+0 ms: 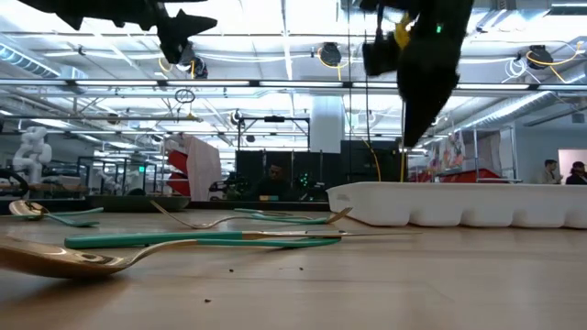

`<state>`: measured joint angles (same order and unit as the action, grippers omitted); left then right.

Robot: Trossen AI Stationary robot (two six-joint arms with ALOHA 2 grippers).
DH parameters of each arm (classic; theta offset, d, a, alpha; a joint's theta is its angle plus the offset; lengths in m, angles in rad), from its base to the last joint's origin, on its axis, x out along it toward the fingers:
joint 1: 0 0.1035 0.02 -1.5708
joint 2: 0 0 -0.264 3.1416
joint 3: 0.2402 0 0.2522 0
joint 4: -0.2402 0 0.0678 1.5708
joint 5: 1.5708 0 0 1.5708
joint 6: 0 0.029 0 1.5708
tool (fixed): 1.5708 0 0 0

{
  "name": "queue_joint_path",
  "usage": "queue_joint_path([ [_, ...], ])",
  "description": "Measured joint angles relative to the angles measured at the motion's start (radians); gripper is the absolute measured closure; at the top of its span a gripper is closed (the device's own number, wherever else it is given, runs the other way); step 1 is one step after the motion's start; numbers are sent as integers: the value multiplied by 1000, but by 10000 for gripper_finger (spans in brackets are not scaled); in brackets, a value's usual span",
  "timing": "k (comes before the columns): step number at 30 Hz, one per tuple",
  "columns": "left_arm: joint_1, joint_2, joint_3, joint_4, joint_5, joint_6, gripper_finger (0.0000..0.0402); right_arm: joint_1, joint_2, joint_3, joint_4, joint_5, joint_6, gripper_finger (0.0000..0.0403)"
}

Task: Sort silverware
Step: Put the top green table knife into the middle left slot of the white silverware tray

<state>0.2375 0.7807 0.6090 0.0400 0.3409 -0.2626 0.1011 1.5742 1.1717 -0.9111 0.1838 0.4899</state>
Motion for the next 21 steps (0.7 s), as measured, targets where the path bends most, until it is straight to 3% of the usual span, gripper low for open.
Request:
queue_joint_path([
  [4, 0, 63, 0, -34, 14, 109, 204, -6, -104, 0, 9, -1, 76, 324],
  [9, 0, 255, 27, -43, 13, 256, 204, -2, -232, 1, 15, 1, 136, 264],
  [15, 24, 552, 246, -297, -109, 546, 204, -1, -313, 1, 10, 28, 172, 215],
  [21, 98, 800, 495, -513, -278, 837, 204, 12, -317, 2, 2, 32, 131, 202],
])
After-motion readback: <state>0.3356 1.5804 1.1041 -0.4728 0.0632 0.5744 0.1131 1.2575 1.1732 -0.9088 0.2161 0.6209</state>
